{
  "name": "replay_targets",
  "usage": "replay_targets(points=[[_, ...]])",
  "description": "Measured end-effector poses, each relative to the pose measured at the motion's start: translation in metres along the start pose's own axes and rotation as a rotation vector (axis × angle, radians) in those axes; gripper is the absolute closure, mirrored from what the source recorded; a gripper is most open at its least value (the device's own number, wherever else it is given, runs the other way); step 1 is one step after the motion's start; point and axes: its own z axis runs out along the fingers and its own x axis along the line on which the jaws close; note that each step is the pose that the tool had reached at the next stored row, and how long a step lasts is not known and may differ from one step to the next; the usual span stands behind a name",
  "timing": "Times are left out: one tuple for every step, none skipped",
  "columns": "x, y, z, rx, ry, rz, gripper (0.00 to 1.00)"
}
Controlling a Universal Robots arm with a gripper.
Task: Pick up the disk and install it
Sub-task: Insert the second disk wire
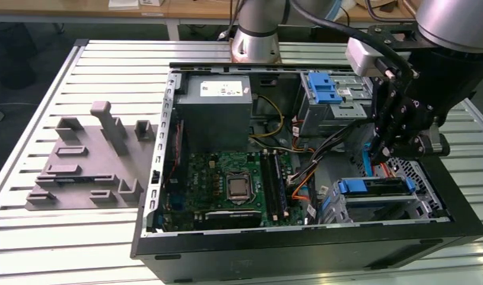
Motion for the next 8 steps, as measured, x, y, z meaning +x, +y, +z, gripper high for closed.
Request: replay_targets(points=[[0.0000, -0.0001, 0.0005, 0.0000, -0.0002, 0.000, 0.77], [0.0001, -0.0003, 0.0008, 0.0000, -0.0001, 0.000, 0.84], [0.0003, -0.0005, 0.0011, 0.0000, -0.0002, 0.000, 0.84], [0.0008, -0.0006, 0.0014, 0.0000, 0.0000, 0.000, 0.84], [0.0017, -0.0007, 0.0020, 0.0000, -0.0001, 0.000, 0.84], [0.0029, -0.0008, 0.0025, -0.0002, -0.0002, 0.000, 0.84], [0.0042, -0.0009, 0.0031, -0.0001, -0.0002, 0.000, 0.84], [0.0057, -0.0009, 0.0036, -0.0002, -0.0004, 0.000, 0.84]])
